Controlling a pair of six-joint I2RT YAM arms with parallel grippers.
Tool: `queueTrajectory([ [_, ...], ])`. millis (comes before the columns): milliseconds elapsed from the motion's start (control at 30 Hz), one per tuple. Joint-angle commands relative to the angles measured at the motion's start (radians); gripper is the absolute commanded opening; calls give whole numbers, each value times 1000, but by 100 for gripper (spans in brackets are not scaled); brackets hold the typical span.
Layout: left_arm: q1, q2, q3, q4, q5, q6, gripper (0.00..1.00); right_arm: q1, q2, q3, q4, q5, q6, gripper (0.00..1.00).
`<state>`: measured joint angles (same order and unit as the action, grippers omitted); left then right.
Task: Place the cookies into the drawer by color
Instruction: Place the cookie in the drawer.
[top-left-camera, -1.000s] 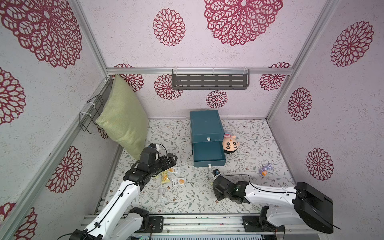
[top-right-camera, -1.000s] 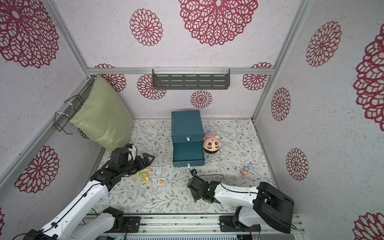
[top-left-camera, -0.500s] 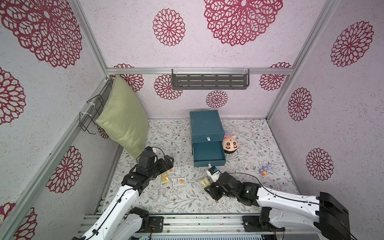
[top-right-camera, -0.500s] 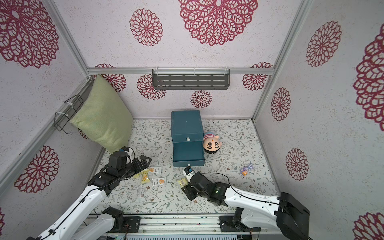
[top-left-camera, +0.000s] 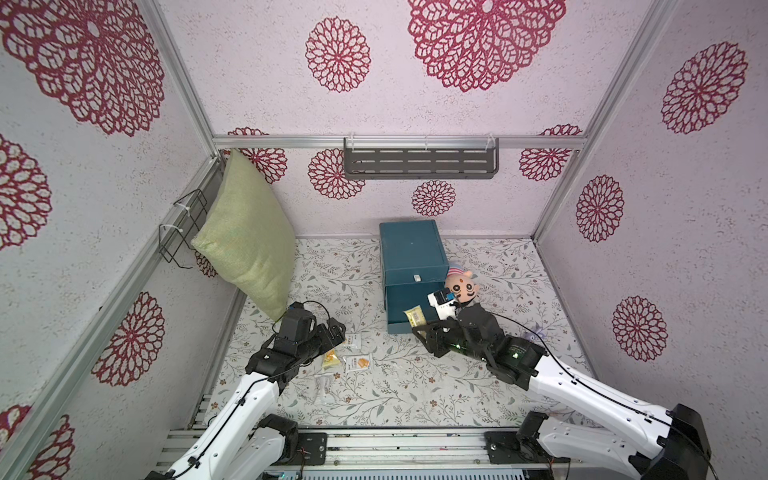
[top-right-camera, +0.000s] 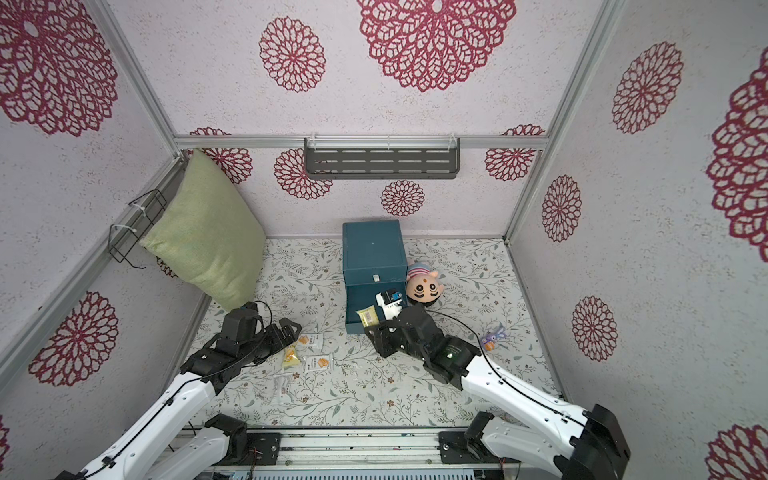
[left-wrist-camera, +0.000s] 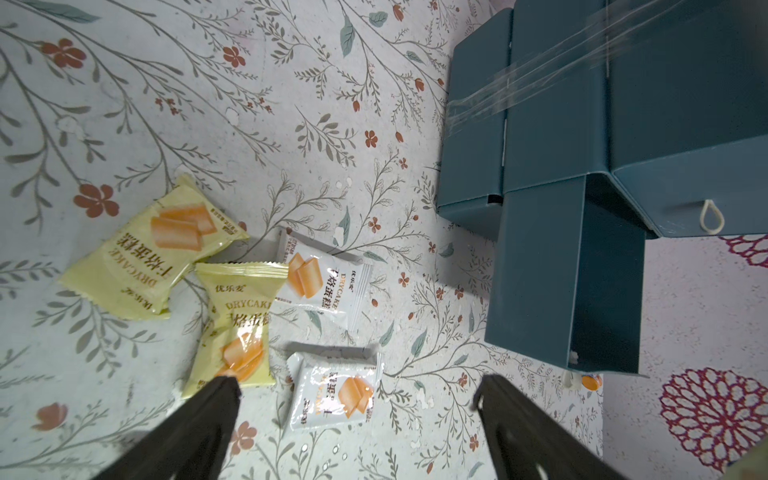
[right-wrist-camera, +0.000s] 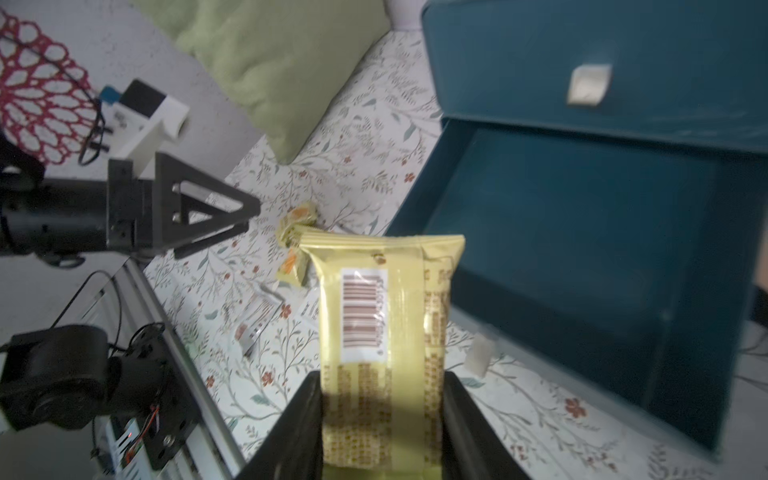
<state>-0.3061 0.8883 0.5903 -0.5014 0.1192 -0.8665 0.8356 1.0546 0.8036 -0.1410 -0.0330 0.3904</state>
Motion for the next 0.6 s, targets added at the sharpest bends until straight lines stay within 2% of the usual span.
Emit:
queueTrajectory([
  [0,-36,21,-5,-23,-37,-10,97,-80,39,63,-40,-6,-70,44],
  [233,-108,92,5,-48,-107,-20,97,-205,166,113,-25,-17,-119,44],
  [467,-138,152,8,-48,-130,-31,98,-249,256,156,-16,-39,-144,43],
  [500,-141,160,8,-47,-133,-30,97,-252,264,158,-14,-41,-145,45],
  [567,-147,176,11,-48,-137,-32,94,-257,275,165,-18,-46,-148,54],
])
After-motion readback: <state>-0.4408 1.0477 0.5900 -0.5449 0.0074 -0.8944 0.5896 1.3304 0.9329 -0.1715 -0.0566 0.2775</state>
